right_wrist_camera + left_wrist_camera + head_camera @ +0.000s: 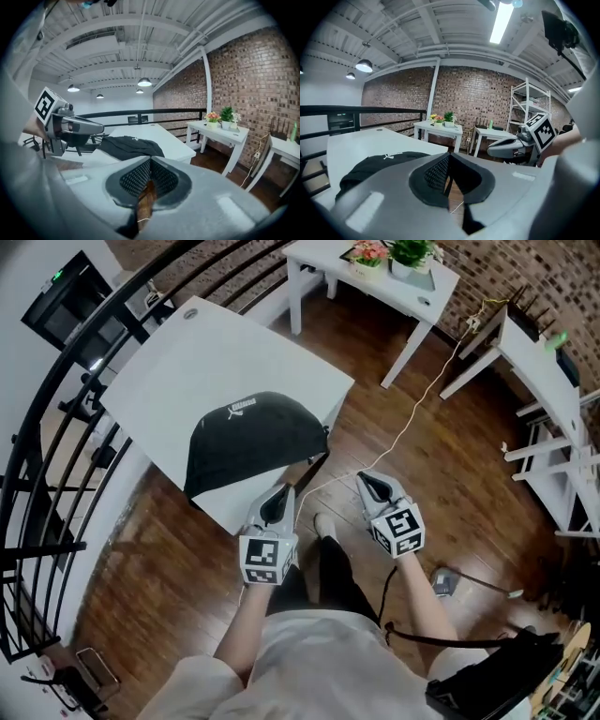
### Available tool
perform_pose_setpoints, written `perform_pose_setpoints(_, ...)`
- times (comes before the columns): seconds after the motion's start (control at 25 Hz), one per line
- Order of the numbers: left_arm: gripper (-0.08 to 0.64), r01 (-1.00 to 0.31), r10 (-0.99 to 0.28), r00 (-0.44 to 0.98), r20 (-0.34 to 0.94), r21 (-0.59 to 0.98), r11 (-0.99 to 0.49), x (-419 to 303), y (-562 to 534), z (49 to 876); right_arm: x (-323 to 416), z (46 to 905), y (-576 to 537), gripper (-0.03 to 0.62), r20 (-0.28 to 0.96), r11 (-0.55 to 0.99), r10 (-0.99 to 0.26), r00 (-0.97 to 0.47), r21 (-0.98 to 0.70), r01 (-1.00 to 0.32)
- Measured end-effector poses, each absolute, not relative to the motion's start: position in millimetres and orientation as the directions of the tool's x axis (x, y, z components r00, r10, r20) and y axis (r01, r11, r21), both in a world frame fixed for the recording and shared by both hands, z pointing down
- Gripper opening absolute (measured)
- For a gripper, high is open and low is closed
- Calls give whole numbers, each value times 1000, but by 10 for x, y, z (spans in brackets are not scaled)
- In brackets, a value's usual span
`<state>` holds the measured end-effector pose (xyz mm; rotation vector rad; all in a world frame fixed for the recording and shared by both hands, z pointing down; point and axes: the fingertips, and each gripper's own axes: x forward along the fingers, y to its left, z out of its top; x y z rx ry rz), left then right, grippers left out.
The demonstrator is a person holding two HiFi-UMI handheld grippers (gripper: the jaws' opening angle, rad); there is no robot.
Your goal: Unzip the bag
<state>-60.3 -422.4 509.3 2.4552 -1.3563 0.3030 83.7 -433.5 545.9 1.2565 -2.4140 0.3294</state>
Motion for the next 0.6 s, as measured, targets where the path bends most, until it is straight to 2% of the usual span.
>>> perform_pose_setpoints(0.16, 18, -847, -762, 530, 372, 186, -498, -399, -4464, 5508, 812, 5880, -4585, -12, 495, 657, -659, -566, 13, -754)
perform_pose_setpoints(0.2, 18, -847, -757, 530, 382, 186, -499, -357, -4503, 5623, 773, 5999, -4640, 7, 507, 679, -640, -577, 22, -733)
perform_pose_setpoints(0.24, 18, -848, -753, 527, 394, 183, -498, -326, -4538, 5747, 731, 6118, -4691, 65, 519, 698, -622, -587, 27, -716)
perform_pose_setpoints(0.28, 18, -850, -749, 522, 407, 178, -496, -309, -4569, 5872, 690, 6234, -4738, 81, 529, 713, -607, -593, 33, -701)
perform_pose_setpoints(0.4, 18, -860, -745, 503, 439, 170, -481, -312, -4663, 6213, 564, 6549, -4891, 92, 552, 740, -592, -588, 83, -667)
perform_pose_setpoints(0.6, 42, -874, -739, 476, 477, 165, -457, -326, -4728, 6620, 372, 6988, -5077, 165, 587, 747, -626, -513, 262, -611)
